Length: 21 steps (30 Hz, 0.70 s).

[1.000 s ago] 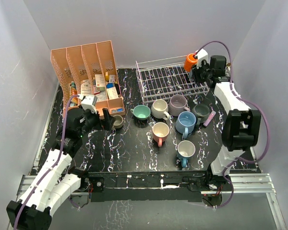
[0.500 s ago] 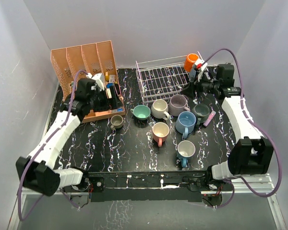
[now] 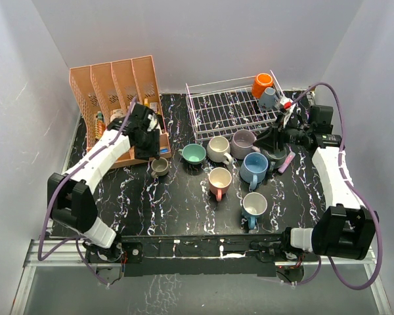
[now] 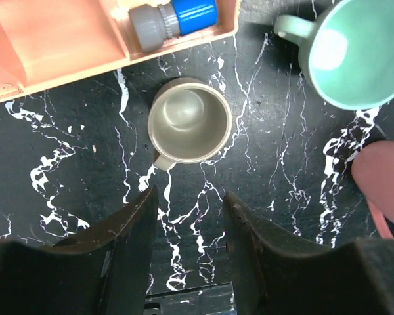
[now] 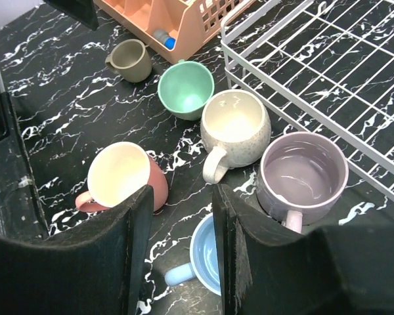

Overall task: Load the cups into the dish rack
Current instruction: Pick up the cup at the center of the board.

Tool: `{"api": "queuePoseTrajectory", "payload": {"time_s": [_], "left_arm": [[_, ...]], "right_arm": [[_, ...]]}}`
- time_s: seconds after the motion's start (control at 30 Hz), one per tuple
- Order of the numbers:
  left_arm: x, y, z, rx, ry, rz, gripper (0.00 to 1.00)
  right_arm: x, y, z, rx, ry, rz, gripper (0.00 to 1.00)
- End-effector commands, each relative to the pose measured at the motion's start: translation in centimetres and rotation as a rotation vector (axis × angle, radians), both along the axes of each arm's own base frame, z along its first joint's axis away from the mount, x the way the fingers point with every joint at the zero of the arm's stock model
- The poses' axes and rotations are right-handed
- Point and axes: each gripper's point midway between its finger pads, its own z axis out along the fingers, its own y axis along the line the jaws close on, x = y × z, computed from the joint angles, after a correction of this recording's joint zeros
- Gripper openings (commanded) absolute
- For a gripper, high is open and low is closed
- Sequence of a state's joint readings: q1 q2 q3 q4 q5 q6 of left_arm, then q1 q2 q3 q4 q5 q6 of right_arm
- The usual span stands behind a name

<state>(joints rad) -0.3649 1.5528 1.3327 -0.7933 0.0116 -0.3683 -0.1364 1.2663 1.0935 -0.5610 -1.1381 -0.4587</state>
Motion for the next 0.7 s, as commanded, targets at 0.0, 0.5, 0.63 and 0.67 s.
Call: {"api": "queuePoseTrajectory", "payload": {"time_s": [0.0,0.5,0.63,0.67], "left_arm": [[-0.3,-0.5,0.9,0.106,-0.054,-0.063,0.43],[2.8,-3.7,-0.5,0.303,-0.162,-0.115,0.23],[2.7,-4.0,-1.6,0.288,-0.165,-0.116,0.25],[2.8,-4.1,-1.9,0.282,-0.166,-0.114,0.26]], "right_arm": [[0.0,0.4,1.2,0.059,-0.02,0.048,0.44],[0.1,-2.5,0.7,0.095,0.011,-0.07,0.44],[0.1,-3.1,0.8,0.112,0.017,-0.092,0.44],[0.1,-3.2,0.9,0.115,0.017,-0.092,0.44]]}}
